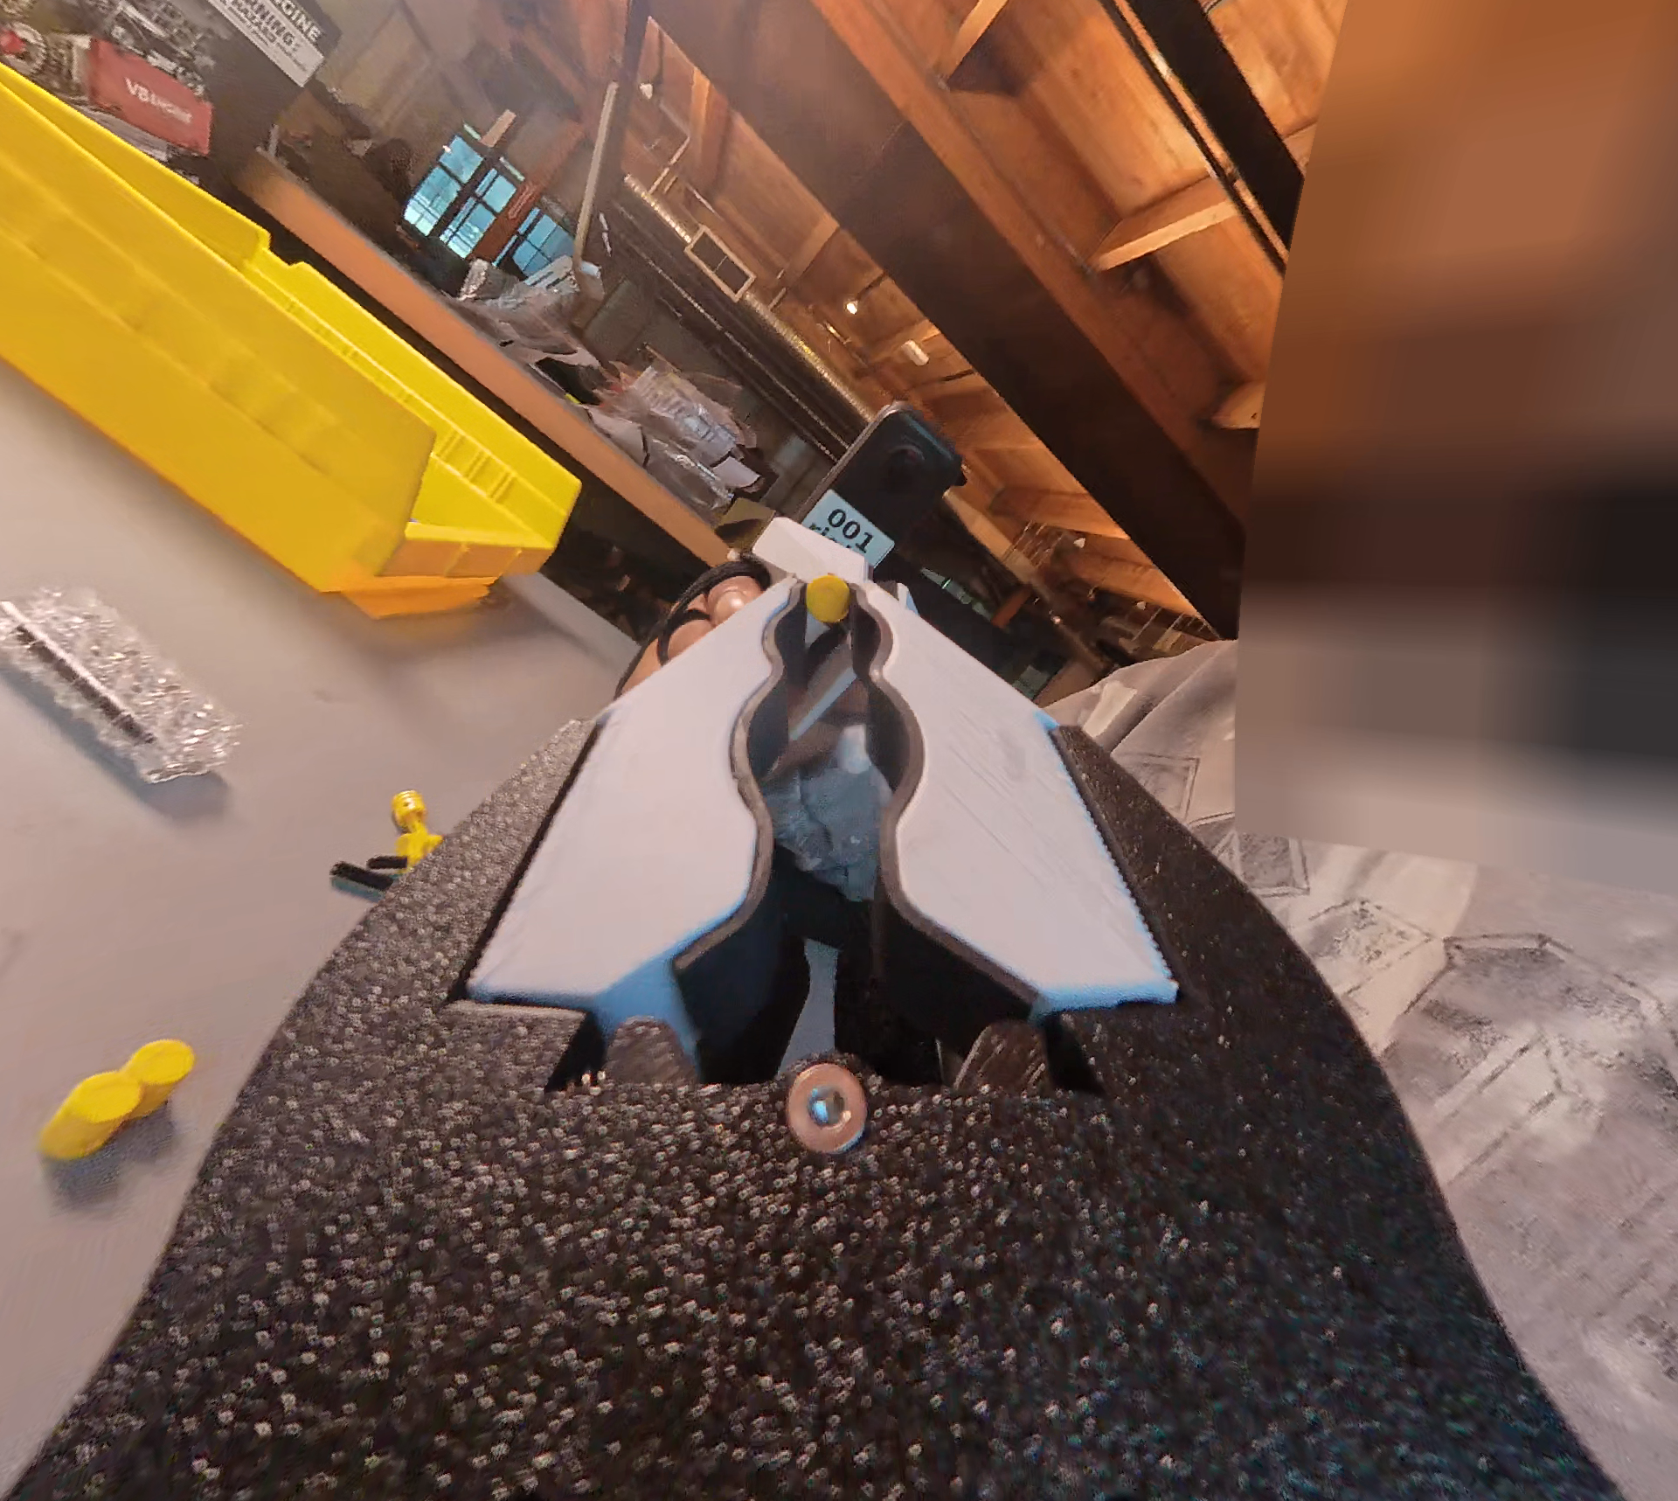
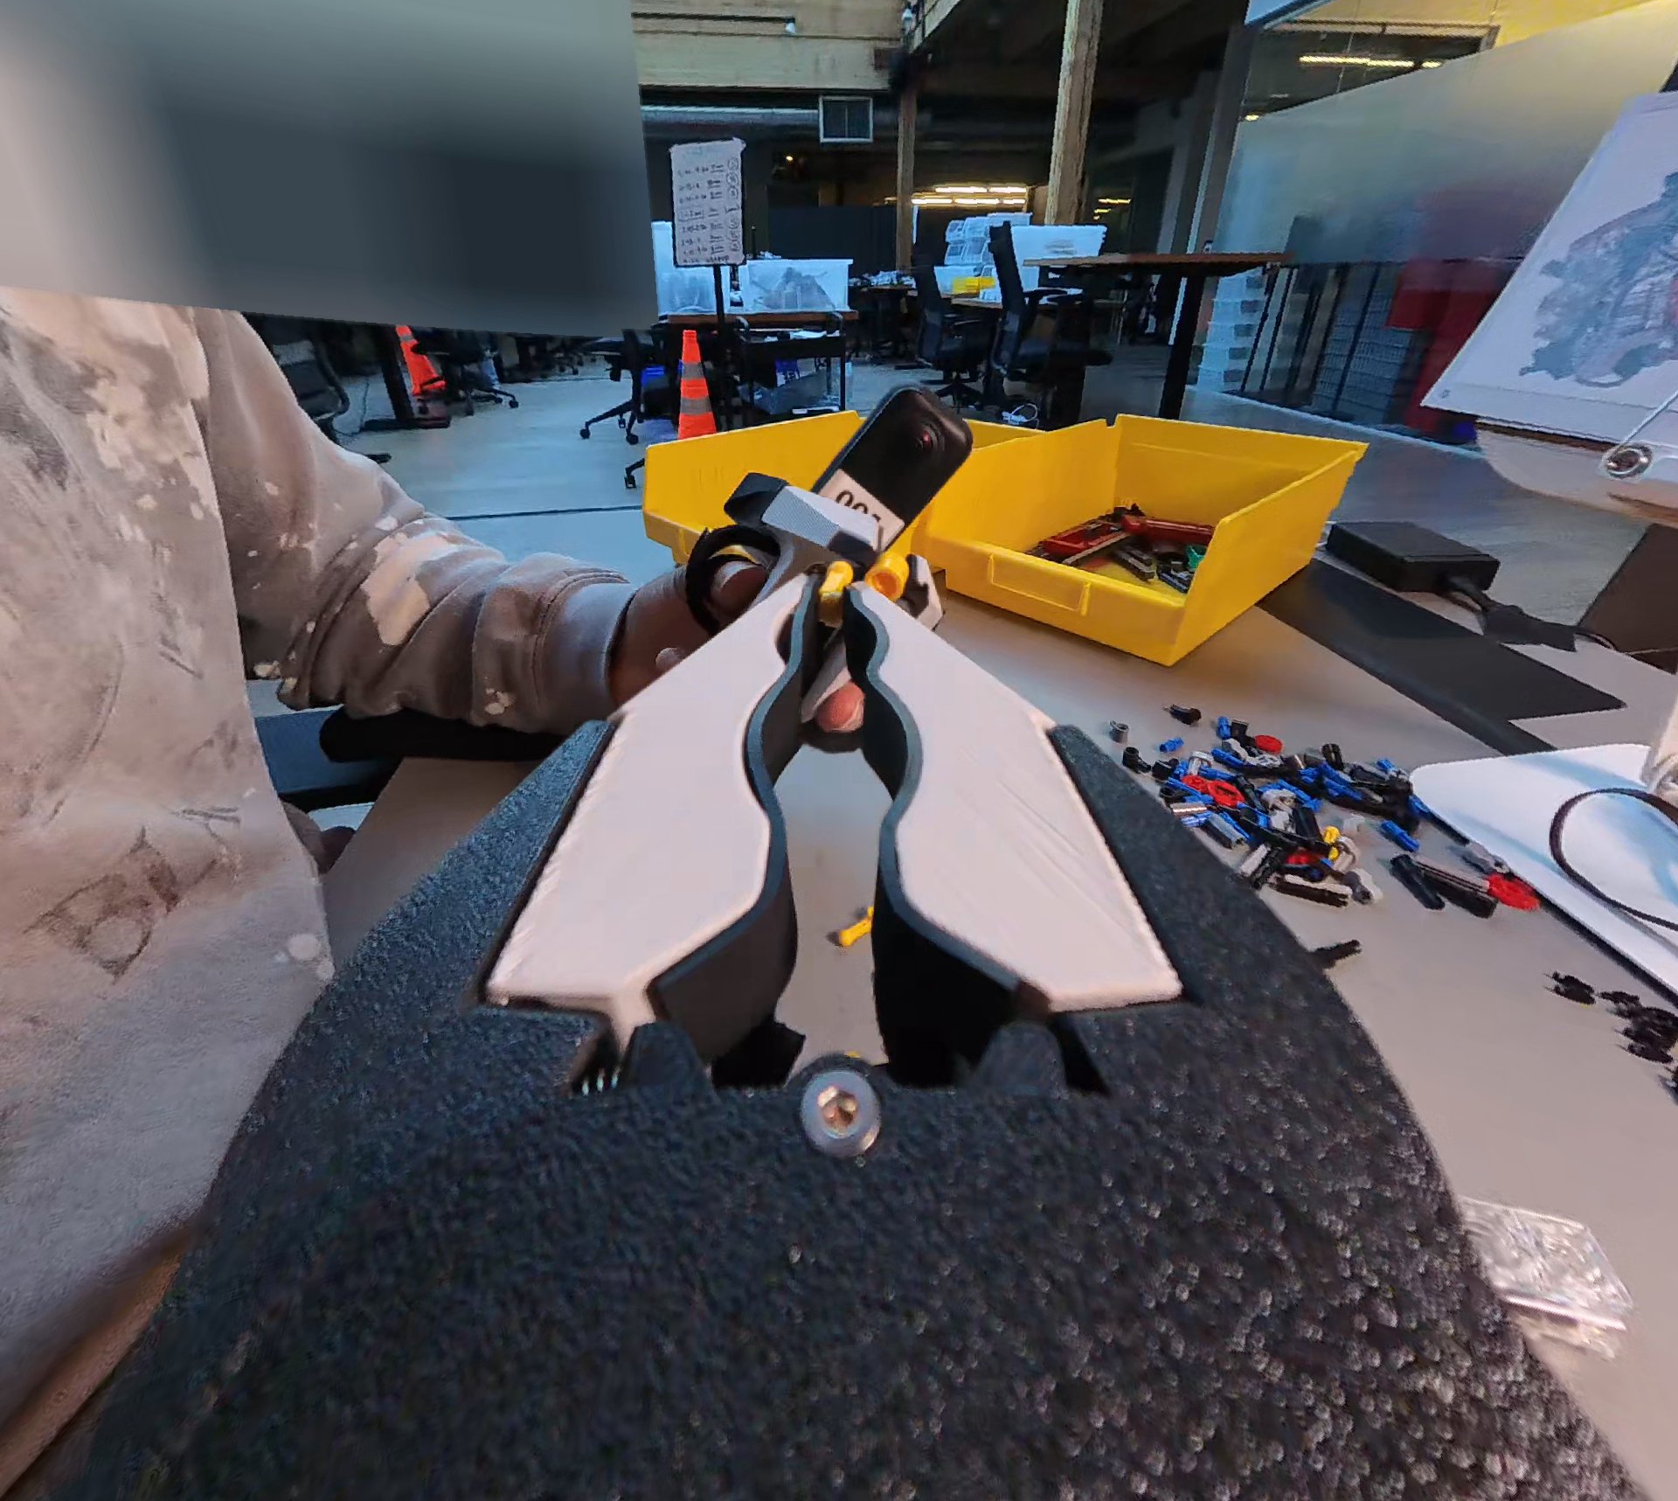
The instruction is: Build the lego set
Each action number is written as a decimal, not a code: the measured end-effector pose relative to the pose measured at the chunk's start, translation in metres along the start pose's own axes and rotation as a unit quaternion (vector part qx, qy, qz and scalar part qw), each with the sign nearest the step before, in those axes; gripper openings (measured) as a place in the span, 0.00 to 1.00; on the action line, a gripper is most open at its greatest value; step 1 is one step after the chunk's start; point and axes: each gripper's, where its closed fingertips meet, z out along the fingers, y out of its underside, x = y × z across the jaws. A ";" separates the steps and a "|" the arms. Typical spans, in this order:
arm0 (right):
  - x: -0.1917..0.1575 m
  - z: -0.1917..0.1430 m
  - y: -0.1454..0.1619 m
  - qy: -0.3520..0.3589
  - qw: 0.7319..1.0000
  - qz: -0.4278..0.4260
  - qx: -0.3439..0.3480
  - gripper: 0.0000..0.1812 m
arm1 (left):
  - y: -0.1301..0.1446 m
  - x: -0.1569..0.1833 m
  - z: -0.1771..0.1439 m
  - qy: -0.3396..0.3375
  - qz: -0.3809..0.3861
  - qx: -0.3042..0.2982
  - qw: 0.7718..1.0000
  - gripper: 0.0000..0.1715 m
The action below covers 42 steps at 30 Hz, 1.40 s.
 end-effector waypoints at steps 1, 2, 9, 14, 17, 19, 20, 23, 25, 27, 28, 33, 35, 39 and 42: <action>0.002 0.000 0.001 0.005 1.000 0.002 -0.002 0.02 | -0.001 0.001 0.001 0.004 -0.006 0.007 1.000 0.05; 0.004 0.000 0.003 0.010 1.000 0.002 -0.006 0.02 | 0.000 0.002 0.002 0.008 -0.010 0.010 1.000 0.05; 0.007 0.000 0.004 0.012 1.000 0.016 -0.006 0.02 | 0.004 0.003 0.005 0.007 -0.005 0.006 1.000 0.05; 0.003 0.000 0.004 -0.004 1.000 0.028 -0.001 0.02 | 0.006 0.006 0.004 0.015 -0.006 -0.001 1.000 0.05; 0.001 -0.001 0.003 -0.019 0.999 0.043 0.007 0.01 | 0.008 0.009 0.005 0.019 -0.001 -0.008 1.000 0.05; -0.001 -0.001 0.003 -0.024 0.998 0.051 0.008 0.01 | 0.010 0.009 0.005 0.014 0.011 -0.018 1.000 0.05; -0.001 -0.001 0.004 -0.027 0.998 0.053 0.004 0.01 | 0.011 0.009 0.004 0.010 0.019 -0.026 0.999 0.05; -0.005 -0.001 0.004 -0.041 0.997 0.060 0.001 0.01 | 0.013 0.012 0.004 0.009 0.038 -0.042 0.998 0.05; -0.006 0.000 0.006 -0.046 0.997 0.064 -0.004 0.01 | 0.014 0.013 0.003 0.005 0.051 -0.047 0.998 0.05; -0.011 0.001 0.005 -0.063 0.995 0.083 0.007 0.02 | 0.014 0.019 0.003 0.018 0.050 -0.046 0.998 0.05; -0.013 0.002 0.006 -0.072 0.993 0.092 0.012 0.01 | 0.014 0.021 0.005 0.022 0.051 -0.047 0.997 0.05; -0.021 0.008 0.001 -0.102 0.983 0.142 0.056 0.01 | 0.016 0.026 0.014 -0.002 0.117 -0.074 0.990 0.05; -0.018 0.009 0.005 -0.091 0.988 0.119 0.033 0.01 | 0.018 0.024 0.011 -0.013 0.132 -0.087 0.987 0.05; -0.011 0.009 0.025 -0.062 0.994 0.085 -0.036 0.02 | 0.025 0.012 0.005 -0.033 0.130 -0.103 0.986 0.05; -0.001 0.005 0.047 -0.029 0.992 0.044 -0.115 0.02 | 0.035 -0.007 -0.003 -0.083 0.164 -0.160 0.970 0.05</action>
